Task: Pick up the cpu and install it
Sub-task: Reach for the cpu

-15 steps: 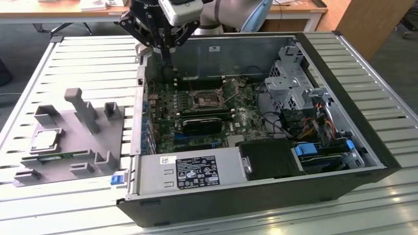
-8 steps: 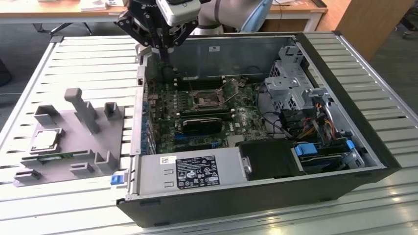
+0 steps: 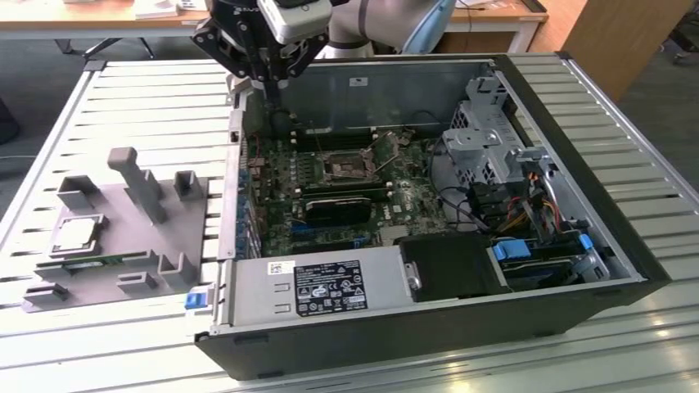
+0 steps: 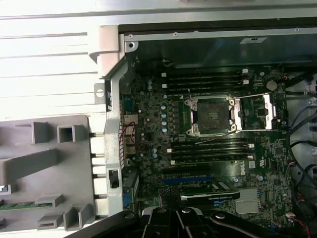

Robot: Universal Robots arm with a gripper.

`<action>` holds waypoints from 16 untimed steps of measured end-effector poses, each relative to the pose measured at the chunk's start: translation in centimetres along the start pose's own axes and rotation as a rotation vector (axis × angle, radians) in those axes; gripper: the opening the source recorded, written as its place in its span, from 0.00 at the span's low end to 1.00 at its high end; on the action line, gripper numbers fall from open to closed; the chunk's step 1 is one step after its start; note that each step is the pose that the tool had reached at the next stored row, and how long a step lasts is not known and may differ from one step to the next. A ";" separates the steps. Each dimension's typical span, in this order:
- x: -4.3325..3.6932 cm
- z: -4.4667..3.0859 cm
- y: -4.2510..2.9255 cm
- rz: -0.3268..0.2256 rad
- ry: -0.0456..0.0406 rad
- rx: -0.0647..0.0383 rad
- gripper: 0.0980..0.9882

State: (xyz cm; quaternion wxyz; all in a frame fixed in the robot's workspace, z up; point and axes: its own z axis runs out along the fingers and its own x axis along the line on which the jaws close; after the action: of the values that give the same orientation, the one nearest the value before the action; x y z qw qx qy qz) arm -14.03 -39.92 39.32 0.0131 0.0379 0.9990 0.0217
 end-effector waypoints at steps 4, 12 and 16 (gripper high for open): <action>0.12 -0.01 -0.01 0.000 0.0000 0.000 0.01; 0.37 -0.01 -0.03 0.000 0.0000 0.000 0.01; 0.49 -0.01 -0.04 0.000 0.0000 0.000 0.01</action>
State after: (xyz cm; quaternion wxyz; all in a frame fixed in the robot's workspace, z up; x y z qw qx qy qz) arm -14.52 -39.92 39.32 0.0131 0.0378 0.9990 0.0217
